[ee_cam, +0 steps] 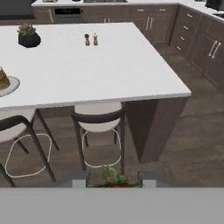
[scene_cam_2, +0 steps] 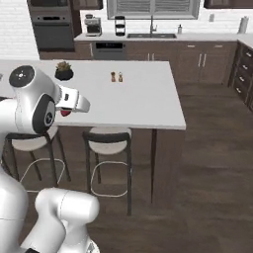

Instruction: Take the strawberry from the fridge and place it on top of the pancake, located on the dining counter.

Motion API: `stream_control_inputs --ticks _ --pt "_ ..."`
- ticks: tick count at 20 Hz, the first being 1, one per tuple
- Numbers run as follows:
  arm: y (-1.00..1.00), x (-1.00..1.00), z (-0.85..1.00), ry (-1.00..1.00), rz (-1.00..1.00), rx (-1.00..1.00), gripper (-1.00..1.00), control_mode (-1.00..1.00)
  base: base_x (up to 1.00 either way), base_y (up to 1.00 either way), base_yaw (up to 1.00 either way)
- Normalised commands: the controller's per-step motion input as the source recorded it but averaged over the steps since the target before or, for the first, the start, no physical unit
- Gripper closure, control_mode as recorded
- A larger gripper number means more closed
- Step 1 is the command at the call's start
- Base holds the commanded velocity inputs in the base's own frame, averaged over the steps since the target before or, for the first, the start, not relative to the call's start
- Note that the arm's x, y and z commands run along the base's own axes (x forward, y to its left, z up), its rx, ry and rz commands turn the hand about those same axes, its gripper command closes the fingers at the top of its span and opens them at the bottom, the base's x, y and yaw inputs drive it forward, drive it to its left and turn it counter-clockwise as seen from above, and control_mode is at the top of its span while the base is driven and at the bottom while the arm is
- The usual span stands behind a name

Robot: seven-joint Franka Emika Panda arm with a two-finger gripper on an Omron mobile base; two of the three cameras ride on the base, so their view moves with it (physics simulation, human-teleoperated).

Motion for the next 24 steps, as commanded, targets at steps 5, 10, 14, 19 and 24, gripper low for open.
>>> stream_control_inputs --ticks 5,10,14,19,24 --pt "0.00 0.00 0.00 0.00 0.00 0.00 1.00 1.00 0.15 1.00 0.41" --pt "0.00 0.00 0.00 0.00 0.00 0.00 1.00 1.00 0.60 0.98 0.05" --pt "0.00 0.00 0.00 0.00 0.00 0.00 1.00 1.00 0.86 0.76 -0.05" --pt "0.00 0.00 0.00 0.00 0.00 0.00 1.00 1.00 0.50 0.44 -0.13" --pt "0.00 0.00 0.00 0.00 0.00 0.00 1.00 1.00 0.52 0.19 -0.15"
